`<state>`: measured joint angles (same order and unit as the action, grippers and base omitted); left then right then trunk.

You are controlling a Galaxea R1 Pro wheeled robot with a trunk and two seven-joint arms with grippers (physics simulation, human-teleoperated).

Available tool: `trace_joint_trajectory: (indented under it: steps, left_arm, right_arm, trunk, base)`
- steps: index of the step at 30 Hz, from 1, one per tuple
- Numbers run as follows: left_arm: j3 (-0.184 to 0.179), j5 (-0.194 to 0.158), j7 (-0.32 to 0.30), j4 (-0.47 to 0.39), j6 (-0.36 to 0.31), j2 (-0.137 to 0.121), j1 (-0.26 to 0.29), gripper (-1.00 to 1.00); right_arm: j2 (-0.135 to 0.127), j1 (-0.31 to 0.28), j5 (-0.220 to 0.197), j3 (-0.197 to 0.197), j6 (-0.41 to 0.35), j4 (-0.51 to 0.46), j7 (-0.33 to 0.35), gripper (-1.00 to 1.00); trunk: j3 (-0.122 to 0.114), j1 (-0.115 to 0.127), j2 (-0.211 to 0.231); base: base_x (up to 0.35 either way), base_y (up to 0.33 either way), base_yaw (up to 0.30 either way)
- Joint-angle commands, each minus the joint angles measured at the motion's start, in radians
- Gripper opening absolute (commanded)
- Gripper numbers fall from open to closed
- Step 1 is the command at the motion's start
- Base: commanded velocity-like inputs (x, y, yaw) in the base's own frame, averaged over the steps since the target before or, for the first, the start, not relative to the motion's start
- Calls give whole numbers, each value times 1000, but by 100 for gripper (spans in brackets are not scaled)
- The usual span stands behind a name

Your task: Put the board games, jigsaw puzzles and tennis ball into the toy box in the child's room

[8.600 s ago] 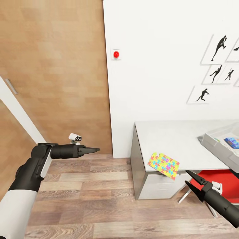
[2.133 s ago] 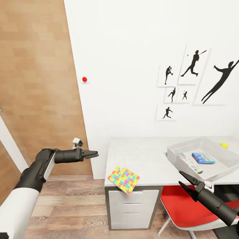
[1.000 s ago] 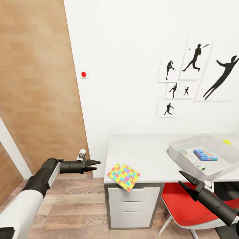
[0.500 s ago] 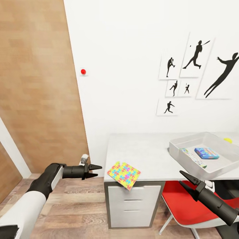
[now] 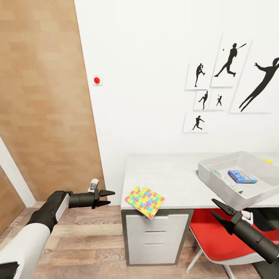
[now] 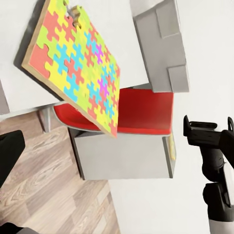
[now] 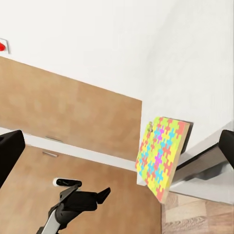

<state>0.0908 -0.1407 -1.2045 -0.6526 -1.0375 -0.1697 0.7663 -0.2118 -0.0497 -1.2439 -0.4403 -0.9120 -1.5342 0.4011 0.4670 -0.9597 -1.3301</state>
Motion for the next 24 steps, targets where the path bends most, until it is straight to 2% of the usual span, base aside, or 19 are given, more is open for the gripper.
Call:
trace_joint_trajectory:
  steps: [1,4,15,24]
  left_arm:
    - [2,0,-3,5,-6,0,1,100]
    - [3,0,-4,28,-6,0,1,100]
    - [3,-1,-5,57,-6,6,1,100]
    - [3,-2,-5,57,-6,7,1,100]
  right_arm:
    - [0,-1,4,-3,-5,0,5,100]
    - [0,-1,3,-6,-5,0,5,100]
    - [0,-1,3,-7,-5,0,5,100]
    - [1,-1,2,-7,-6,-1,5,100]
  trunk:
    - [4,-4,-8]
    - [14,-15,-29]
    - [14,-15,-29]
    - [14,-15,-29]
  base:
    - [0,0,0]
    - [0,0,0]
    - [-3,-3,0]
    - [-104,-126,0]
